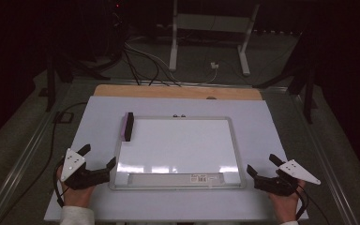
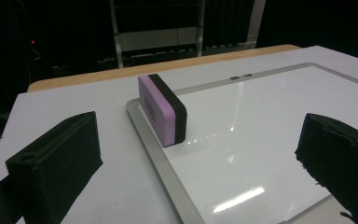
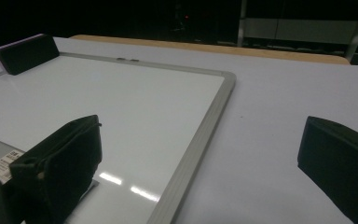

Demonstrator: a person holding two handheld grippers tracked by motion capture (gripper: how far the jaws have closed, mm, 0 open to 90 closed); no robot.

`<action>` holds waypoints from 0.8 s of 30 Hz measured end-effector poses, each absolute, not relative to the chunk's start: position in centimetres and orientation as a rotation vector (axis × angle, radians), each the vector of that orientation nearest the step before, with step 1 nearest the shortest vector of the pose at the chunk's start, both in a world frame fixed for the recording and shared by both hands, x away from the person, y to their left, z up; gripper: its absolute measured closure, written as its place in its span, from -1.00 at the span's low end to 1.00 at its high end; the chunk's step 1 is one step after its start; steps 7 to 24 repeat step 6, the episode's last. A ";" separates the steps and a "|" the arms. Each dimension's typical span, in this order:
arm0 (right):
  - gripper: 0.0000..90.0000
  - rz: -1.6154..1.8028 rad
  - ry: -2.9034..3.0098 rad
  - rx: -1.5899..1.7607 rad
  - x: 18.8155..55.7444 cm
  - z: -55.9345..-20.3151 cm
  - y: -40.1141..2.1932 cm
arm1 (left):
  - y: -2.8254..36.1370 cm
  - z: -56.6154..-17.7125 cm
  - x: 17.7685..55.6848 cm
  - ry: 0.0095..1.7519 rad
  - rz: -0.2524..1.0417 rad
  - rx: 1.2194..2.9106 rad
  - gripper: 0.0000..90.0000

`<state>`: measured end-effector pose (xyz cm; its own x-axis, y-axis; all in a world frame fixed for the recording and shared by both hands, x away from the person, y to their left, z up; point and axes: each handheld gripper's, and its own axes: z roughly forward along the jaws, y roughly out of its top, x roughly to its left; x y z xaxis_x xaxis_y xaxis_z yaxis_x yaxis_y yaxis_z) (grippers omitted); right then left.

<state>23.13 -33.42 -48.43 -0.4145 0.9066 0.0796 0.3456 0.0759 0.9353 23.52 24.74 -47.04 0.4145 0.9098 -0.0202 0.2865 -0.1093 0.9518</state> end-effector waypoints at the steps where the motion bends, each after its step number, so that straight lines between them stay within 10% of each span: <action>1: -1.00 1.334 1.816 1.243 23.2 -48.5 -33.4 | 24.8 -47.0 23.5 1.070 0.751 1.633 -0.99; 24: -1.00 1.321 1.824 1.246 23.2 -48.5 -33.2 | 25.0 -47.2 23.6 1.079 0.761 1.634 -0.99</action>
